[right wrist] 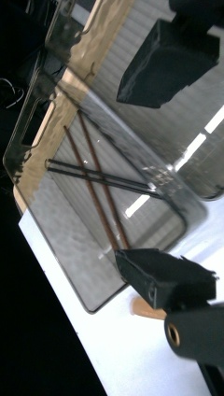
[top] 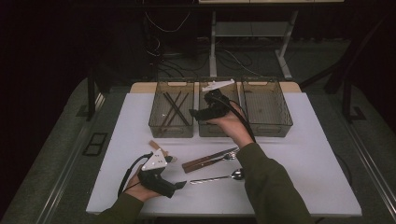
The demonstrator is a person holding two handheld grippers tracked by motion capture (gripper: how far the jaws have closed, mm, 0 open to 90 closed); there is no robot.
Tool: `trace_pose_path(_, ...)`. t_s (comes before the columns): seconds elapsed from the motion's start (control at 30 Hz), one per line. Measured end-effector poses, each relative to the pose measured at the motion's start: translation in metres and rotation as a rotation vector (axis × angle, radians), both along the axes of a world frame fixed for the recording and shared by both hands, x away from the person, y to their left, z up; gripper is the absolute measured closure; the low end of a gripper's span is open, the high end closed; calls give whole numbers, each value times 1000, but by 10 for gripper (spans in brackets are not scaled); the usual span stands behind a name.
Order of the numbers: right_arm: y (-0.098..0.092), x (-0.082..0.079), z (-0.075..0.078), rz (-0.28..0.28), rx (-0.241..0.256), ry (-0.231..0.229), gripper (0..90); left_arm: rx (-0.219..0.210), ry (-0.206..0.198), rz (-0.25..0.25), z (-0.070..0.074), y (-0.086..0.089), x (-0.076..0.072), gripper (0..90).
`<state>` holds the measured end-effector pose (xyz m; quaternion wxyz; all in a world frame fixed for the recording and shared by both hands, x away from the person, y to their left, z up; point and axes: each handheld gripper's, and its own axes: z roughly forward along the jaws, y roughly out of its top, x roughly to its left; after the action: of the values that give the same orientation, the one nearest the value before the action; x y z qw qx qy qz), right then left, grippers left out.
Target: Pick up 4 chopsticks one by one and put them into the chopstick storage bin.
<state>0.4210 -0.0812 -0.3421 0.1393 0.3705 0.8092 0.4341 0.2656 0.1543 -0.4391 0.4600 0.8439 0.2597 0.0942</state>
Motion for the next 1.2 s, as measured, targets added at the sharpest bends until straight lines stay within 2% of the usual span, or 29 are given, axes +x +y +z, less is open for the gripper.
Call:
trace_pose_path(0.07, -8, -5, -3, 7, 3, 2, 175, 3, 1, 3, 0, 0, 0, 0)
trace_pose_path(0.13, -16, -11, -6, 8, 30, 5, 126, 13, 0, -2, 0, 0, 0, 0)
trace_pose_path(0.23, -28, -20, -10, 29, 25, -17, 126, 14, 4, -4, 0, 1, 1, 0)
trace_pose_path(0.33, -40, -29, -14, 28, 48, -19, 126, 8, 9, 2, 0, 2, 1, 0)
trace_pose_path(0.53, -67, -49, -22, 33, 46, -50, 126, 15, 10, 0, -1, 2, 2, 0)
trace_pose_path(0.7, -93, -67, -32, 26, 40, -59, 126, 23, 11, -6, -2, 1, 2, 0)
trace_pose_path(0.97, -133, -90, -51, -23, 53, -35, 126, 21, 9, -6, -2, 1, 3, 0)
trace_pose_path(1.2, -161, -109, -61, -53, 68, -57, 126, 15, 8, -8, -1, 1, 1, 0)
